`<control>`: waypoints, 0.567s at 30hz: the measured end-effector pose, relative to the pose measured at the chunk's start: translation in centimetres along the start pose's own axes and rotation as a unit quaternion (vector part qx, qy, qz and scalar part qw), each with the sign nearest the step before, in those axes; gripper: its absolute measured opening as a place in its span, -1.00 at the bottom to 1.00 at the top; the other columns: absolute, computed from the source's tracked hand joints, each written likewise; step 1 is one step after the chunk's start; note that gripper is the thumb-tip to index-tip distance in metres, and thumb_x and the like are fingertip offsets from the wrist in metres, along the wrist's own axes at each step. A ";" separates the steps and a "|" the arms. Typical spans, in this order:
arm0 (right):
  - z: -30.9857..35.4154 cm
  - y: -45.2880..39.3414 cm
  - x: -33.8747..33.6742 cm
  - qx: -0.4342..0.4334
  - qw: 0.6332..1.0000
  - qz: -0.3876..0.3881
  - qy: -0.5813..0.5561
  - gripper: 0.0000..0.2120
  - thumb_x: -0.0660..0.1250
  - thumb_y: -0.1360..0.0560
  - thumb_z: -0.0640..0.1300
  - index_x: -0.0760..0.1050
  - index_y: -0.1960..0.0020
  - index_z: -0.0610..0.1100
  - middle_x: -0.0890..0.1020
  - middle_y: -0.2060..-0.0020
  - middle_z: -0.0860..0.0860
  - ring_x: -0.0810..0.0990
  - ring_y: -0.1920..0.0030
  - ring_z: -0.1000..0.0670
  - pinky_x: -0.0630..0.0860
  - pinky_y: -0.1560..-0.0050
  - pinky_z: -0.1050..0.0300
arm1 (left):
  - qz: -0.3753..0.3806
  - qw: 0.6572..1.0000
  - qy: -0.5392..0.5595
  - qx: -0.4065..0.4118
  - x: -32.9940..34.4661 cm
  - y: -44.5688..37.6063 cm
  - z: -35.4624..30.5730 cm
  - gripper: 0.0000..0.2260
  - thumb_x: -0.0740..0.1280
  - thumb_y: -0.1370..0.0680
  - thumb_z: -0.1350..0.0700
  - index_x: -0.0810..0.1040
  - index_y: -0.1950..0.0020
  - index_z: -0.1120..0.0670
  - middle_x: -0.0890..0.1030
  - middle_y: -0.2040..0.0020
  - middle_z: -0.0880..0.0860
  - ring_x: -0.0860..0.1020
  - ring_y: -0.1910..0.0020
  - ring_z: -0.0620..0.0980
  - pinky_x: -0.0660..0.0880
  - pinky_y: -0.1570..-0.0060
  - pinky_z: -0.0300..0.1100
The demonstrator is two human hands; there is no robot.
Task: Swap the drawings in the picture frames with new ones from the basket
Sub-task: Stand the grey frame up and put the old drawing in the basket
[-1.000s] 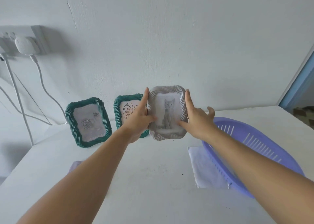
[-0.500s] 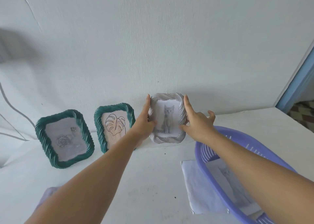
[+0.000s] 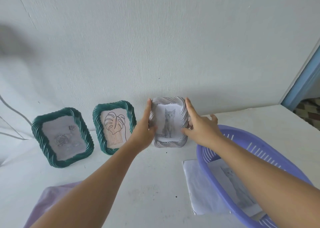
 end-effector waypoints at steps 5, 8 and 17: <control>0.0 0.2 -0.4 -0.002 1.000 0.012 -0.019 0.01 0.35 -0.55 0.15 -0.48 -0.52 0.31 0.69 0.17 0.16 0.65 0.02 0.03 -0.04 -0.49 -0.29 | 0.004 1.000 -0.011 0.000 -0.2 0.6 0.1 -0.10 0.24 -0.61 0.33 -0.24 -0.60 -0.35 0.40 0.20 0.07 0.44 0.24 -0.01 0.47 0.24 -0.14; 0.2 0.7 -0.4 0.000 1.000 0.014 -0.017 0.00 0.34 -0.56 0.15 -0.47 -0.53 0.29 0.69 0.15 0.17 0.66 0.01 0.05 -0.05 -0.50 -0.28 | 0.011 1.000 -0.023 -0.001 -0.4 0.6 -0.1 -0.09 0.25 -0.61 0.33 -0.24 -0.59 -0.37 0.41 0.18 0.08 0.47 0.20 0.04 0.53 0.16 -0.06; 0.8 1.4 -0.5 0.024 0.999 0.025 -0.017 -0.01 0.32 -0.57 0.13 -0.47 -0.54 0.27 0.70 0.14 0.12 0.66 -0.02 0.00 -0.06 -0.51 -0.27 | 0.016 0.997 -0.073 -0.025 -0.4 0.9 -1.1 -0.11 0.24 -0.63 0.29 -0.31 -0.58 -0.36 0.51 0.07 0.15 0.59 0.09 0.21 0.59 0.08 0.05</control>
Point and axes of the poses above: each hand's wrist, its own y-axis away from the middle knuckle, its own x-axis out of the palm, z = x × y, the point moved 3 cm from there along -y, towards the middle knuckle
